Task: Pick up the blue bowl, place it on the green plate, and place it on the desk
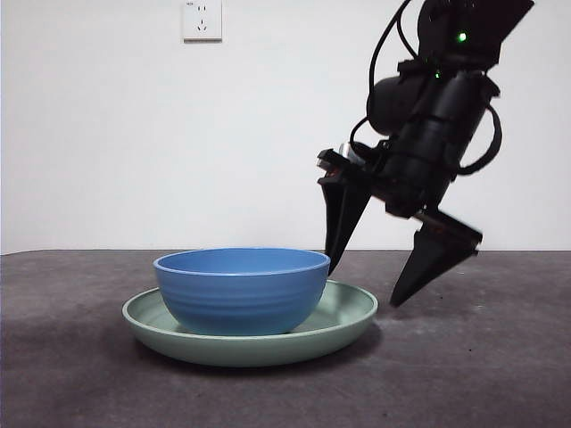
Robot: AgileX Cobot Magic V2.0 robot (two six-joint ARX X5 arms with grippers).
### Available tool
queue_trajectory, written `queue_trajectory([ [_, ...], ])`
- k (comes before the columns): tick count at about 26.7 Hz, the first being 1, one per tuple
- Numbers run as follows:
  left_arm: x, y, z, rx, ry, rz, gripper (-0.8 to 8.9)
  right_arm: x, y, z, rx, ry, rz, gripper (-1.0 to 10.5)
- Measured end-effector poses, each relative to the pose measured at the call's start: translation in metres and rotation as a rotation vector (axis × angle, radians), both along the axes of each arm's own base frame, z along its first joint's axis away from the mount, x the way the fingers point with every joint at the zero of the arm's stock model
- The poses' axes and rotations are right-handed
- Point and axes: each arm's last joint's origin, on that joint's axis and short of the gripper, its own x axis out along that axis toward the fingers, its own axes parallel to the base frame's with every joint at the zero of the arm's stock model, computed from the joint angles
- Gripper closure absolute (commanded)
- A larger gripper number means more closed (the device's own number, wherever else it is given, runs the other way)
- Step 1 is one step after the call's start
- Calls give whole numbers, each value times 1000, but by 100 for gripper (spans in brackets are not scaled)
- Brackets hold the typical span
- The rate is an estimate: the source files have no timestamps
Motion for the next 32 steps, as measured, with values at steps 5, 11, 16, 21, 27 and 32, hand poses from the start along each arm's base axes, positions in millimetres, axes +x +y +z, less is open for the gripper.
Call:
queue_trajectory([
  [5, -1, 0, -1, 5, 8, 0, 188, 4, -16, 72, -76, -122, -16, 522],
  [11, -4, 3, -5, 40, 62, 0, 188, -58, -32, 182, -97, -391, 17, 398],
  [16, -5, 3, -5, 45, 70, 0, 188, -120, -52, 221, -147, -484, 33, 398],
  [21, -5, 3, -6, 49, 76, 0, 188, -174, -66, 242, -94, -568, 83, 398],
  [27, -5, 3, -5, 42, 65, 0, 188, -228, -88, 232, -51, -616, 76, 398],
  [32, -4, 2, -4, 36, 55, 0, 188, -262, -111, 202, -45, -620, 32, 399],
])
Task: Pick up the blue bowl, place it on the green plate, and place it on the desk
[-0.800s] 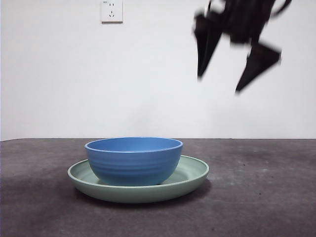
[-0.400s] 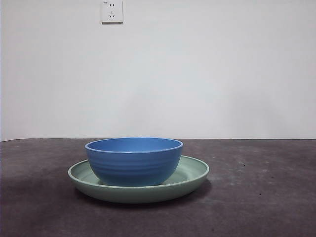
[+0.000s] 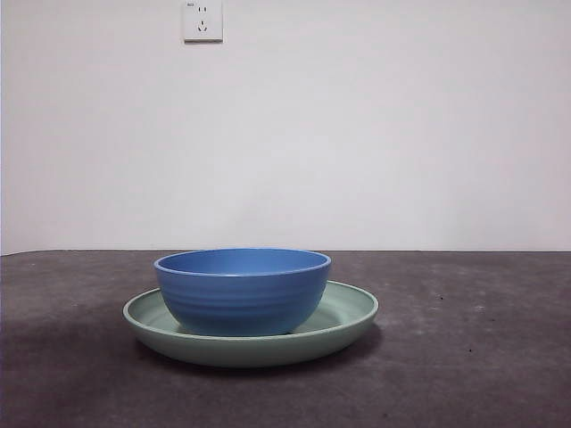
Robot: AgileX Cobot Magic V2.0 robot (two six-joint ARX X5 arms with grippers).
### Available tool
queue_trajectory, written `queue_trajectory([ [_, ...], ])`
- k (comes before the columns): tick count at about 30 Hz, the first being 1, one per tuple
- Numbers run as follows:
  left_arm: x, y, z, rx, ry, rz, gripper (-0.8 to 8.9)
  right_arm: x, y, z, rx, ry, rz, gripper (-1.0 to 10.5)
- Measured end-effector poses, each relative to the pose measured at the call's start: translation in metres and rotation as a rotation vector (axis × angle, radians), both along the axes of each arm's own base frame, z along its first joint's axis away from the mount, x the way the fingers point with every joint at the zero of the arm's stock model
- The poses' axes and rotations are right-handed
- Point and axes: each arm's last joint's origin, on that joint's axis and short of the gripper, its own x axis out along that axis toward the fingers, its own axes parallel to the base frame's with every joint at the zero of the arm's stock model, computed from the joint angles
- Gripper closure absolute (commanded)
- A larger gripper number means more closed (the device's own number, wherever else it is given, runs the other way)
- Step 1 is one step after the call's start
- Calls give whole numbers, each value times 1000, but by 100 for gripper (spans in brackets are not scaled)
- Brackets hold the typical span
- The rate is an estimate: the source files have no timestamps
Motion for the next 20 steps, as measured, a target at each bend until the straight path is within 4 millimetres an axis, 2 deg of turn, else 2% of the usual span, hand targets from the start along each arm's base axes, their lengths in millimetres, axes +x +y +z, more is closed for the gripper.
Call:
queue_trajectory([
  [4, 0, 0, 0, -4, -6, 0, 188, -26, -18, -28, 35, -7, -28, 399],
  [9, 3, -2, 3, -24, -37, 0, 189, -44, -31, -51, 81, -12, -59, 399],
  [18, 4, -2, 4, -33, -51, 0, 198, -59, -41, -56, 139, -53, -76, 400],
  [19, 4, -2, 4, -33, -51, 0, 233, -59, -41, -56, 139, -52, -77, 407],
  [20, 4, -2, 4, -33, -51, 0, 315, -59, -41, -56, 139, -52, -77, 443],
])
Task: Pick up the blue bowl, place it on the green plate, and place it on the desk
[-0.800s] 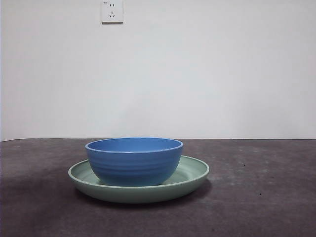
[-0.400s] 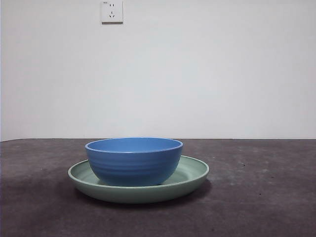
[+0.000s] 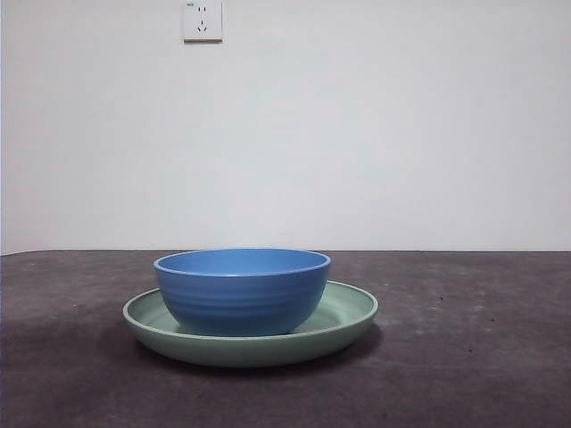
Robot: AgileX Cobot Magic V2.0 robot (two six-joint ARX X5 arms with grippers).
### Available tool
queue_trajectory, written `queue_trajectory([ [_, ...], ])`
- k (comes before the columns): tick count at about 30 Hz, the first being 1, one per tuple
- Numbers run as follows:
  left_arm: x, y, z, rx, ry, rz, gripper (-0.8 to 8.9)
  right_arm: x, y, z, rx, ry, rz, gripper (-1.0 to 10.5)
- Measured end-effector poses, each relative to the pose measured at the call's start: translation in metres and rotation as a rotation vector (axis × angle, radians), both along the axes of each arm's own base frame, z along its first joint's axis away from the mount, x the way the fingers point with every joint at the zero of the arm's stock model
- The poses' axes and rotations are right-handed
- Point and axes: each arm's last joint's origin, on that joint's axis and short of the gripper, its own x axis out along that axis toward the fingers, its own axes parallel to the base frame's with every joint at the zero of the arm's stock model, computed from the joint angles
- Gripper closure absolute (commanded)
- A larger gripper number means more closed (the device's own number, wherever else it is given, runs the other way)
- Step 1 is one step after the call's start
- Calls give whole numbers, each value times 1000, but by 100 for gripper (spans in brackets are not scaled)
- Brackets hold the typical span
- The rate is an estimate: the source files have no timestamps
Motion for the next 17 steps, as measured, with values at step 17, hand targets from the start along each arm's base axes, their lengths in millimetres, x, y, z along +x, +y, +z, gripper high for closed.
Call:
queue_trajectory([
  [17, 2, -1, 3, -21, -30, 1, 787, 0, 0, 0, 6, 4, -2, 913],
])
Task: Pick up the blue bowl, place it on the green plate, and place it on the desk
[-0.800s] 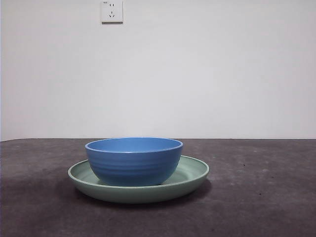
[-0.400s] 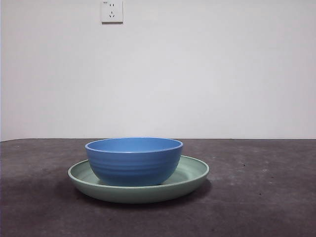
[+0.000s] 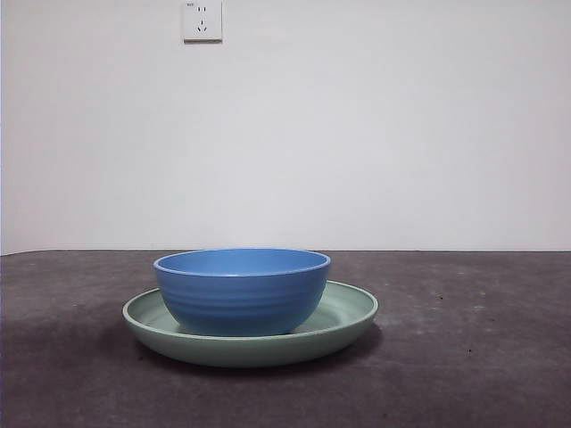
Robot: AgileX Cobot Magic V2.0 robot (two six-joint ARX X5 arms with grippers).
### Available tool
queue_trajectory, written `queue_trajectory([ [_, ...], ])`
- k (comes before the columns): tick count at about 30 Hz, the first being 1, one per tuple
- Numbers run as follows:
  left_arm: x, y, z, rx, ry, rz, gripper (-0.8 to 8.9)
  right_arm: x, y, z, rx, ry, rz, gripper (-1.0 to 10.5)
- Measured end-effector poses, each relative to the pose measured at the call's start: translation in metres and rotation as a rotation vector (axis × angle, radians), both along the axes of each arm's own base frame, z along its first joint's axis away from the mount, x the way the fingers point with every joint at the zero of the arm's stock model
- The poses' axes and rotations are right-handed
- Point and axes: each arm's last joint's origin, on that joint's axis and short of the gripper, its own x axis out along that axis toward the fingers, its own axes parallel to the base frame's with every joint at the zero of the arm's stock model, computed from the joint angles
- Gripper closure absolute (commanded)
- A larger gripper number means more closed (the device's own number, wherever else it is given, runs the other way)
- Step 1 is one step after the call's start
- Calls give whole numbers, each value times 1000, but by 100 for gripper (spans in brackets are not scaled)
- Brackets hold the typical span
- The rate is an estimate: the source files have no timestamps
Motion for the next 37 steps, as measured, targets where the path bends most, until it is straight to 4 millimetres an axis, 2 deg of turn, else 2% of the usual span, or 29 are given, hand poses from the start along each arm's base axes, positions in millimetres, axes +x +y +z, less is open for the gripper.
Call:
queue_trajectory([
  [10, 1, 1, 0, -1, -1, 13, 786, 0, 0, 0, 0, 0, 0, 913],
  [15, -3, 17, 1, -31, -54, 134, 787, 0, 0, 0, 0, -1, 0, 913],
  [18, -6, 30, -9, -71, -144, 250, 787, 0, 0, 0, 0, -1, 0, 914],
  [23, 0, 46, -44, -119, -317, 429, 787, 0, 0, 0, 0, -1, 0, 914],
  [29, 8, 57, -106, -148, -494, 553, 786, 0, 0, 0, 0, -1, 0, 913],
  [34, 7, 59, -155, -149, -515, 572, 787, 0, 0, 0, 0, -1, 0, 914],
  [37, 6, 59, -167, -147, -506, 573, 787, 0, 0, 0, 0, -1, 0, 913],
])
